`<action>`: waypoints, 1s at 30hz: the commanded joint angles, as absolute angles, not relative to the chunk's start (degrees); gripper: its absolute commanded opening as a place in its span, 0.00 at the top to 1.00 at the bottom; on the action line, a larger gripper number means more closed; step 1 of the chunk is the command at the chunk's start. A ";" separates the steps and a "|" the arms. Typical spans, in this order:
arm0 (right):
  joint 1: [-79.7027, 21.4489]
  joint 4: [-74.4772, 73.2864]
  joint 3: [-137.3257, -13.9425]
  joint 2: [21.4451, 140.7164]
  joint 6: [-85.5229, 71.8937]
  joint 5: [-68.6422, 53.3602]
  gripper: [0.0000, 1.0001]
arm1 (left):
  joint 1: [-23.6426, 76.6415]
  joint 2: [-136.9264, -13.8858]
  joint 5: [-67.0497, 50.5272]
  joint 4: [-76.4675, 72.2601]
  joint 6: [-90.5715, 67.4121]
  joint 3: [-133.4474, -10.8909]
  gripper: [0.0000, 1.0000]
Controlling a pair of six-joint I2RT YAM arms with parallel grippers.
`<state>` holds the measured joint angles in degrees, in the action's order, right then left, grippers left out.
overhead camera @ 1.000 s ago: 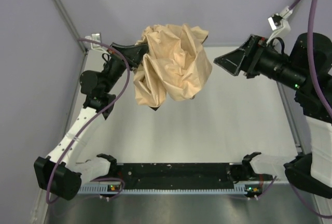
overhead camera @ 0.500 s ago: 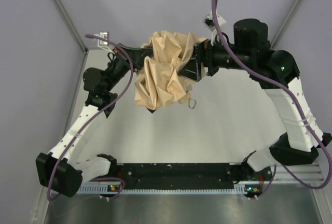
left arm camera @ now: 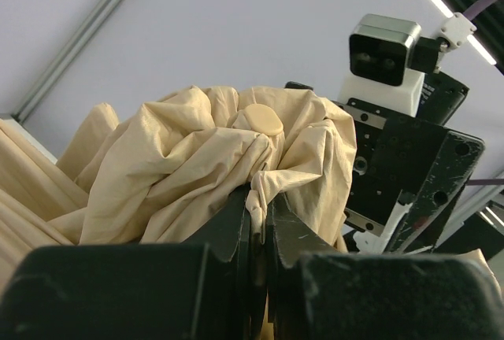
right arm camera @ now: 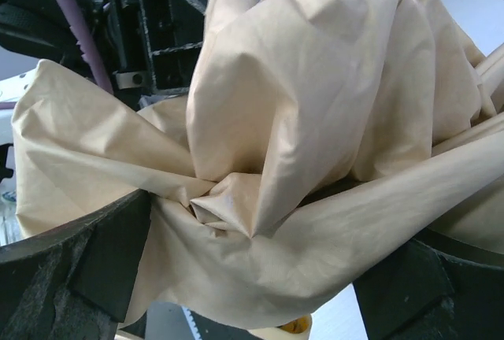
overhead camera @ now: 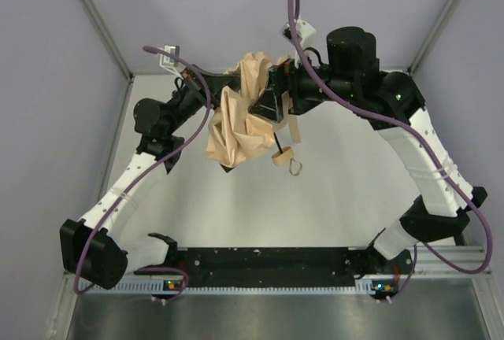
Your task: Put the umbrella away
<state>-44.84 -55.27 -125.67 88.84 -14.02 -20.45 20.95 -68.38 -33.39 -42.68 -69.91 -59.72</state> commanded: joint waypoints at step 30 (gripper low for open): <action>-45.26 -30.50 -98.09 77.52 -19.51 -19.42 0.01 | 35.24 -69.87 -33.14 -52.38 -68.82 -70.05 1.00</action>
